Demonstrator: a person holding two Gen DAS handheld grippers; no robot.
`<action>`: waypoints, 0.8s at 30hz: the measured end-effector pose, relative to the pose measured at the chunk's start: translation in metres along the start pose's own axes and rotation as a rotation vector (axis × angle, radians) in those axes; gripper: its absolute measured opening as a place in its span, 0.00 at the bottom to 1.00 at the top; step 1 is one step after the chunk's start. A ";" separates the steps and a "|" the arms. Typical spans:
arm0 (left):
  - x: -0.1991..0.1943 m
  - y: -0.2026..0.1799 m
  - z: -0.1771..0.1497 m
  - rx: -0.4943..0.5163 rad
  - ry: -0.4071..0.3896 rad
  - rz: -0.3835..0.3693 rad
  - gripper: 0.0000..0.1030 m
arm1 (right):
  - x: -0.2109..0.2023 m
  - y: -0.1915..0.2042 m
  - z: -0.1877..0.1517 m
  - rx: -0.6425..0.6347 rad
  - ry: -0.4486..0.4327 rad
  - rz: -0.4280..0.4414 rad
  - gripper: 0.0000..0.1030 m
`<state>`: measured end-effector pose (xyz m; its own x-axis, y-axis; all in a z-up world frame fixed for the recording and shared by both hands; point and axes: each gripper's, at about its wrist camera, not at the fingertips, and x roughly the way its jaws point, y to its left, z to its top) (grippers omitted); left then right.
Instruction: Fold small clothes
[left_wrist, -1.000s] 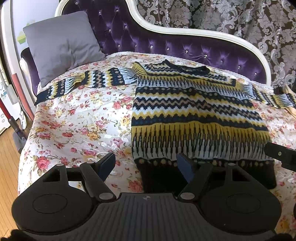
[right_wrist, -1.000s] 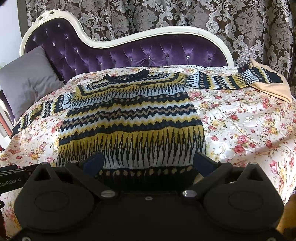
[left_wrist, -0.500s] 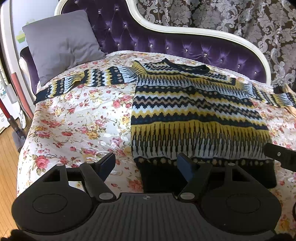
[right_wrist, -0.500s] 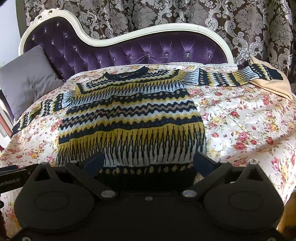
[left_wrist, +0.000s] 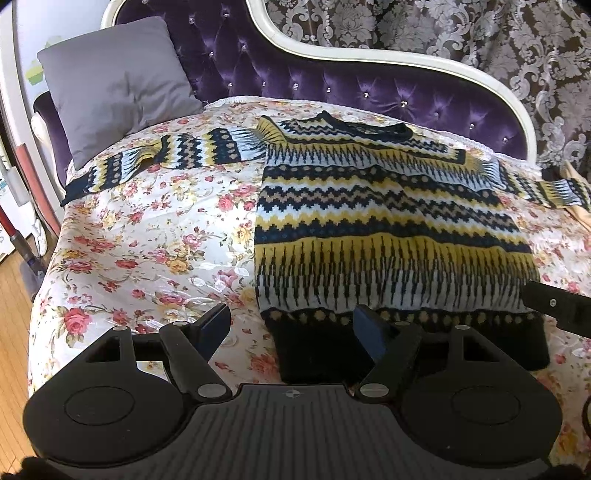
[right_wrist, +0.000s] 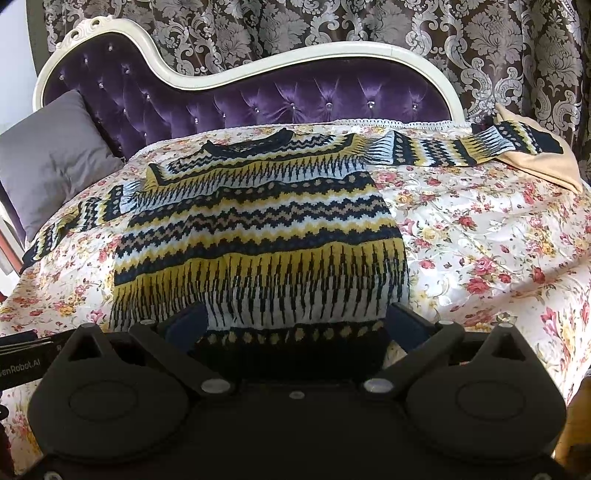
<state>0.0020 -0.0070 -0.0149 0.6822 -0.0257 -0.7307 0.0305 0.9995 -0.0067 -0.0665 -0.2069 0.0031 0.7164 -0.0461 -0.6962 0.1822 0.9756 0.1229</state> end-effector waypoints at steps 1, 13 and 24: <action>0.000 0.000 0.000 0.001 0.002 -0.003 0.70 | 0.000 0.000 0.000 0.001 0.001 -0.001 0.99; 0.005 -0.002 0.002 0.008 0.021 -0.022 0.70 | 0.003 -0.001 0.002 0.001 0.008 -0.005 0.99; 0.013 -0.003 0.006 0.013 0.046 -0.039 0.70 | 0.010 -0.002 0.006 0.011 0.038 -0.015 0.99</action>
<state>0.0147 -0.0103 -0.0204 0.6462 -0.0638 -0.7605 0.0661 0.9974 -0.0274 -0.0553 -0.2103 0.0001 0.6874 -0.0525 -0.7243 0.2003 0.9724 0.1197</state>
